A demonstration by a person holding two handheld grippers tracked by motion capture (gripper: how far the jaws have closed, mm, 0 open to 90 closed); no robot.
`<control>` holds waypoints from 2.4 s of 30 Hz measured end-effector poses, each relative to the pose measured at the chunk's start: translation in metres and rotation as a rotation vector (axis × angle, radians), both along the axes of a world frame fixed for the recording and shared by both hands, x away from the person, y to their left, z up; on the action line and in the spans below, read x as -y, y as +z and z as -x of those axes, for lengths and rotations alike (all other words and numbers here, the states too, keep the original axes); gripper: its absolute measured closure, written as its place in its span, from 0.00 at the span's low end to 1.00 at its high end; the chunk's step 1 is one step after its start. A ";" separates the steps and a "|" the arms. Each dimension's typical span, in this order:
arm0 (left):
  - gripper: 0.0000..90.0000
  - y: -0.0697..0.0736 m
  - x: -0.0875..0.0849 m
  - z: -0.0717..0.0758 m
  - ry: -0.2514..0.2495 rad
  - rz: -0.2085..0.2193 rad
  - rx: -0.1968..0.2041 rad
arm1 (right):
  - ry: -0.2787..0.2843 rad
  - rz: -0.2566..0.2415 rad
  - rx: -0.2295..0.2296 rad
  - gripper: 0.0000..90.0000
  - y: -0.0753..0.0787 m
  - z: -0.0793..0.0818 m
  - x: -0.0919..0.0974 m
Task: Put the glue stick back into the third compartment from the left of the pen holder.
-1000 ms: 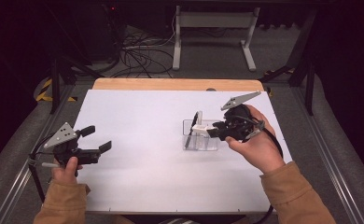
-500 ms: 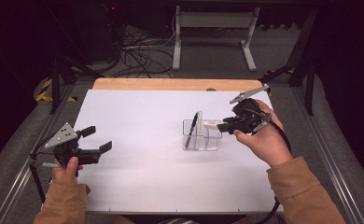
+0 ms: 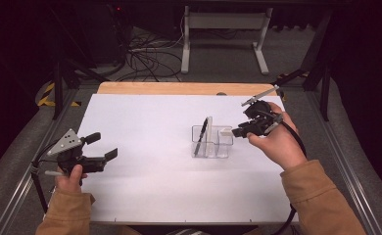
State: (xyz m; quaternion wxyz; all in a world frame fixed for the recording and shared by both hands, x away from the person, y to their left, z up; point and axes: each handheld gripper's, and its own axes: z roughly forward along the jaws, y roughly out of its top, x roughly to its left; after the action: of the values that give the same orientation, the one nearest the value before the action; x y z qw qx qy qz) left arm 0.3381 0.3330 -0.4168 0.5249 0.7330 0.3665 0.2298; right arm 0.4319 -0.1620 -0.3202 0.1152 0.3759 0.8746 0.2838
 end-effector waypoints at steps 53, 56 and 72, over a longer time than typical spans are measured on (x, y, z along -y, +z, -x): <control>0.11 0.001 0.005 0.003 -0.017 -0.007 0.005 | 0.089 -0.037 0.090 0.43 -0.030 -0.013 -0.019; 0.11 0.002 0.007 0.006 -0.022 -0.013 0.009 | 0.058 -0.080 0.121 0.36 -0.026 -0.006 -0.015; 0.11 0.000 0.012 0.013 -0.040 -0.020 0.013 | 0.097 -0.177 0.336 0.22 -0.014 0.022 0.002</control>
State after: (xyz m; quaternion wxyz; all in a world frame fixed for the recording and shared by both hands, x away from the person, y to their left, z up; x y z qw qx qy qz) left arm 0.3248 0.3207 -0.4173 0.5247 0.7437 0.3460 0.2277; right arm 0.4100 -0.1643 -0.3347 0.2122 0.2892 0.8318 0.4236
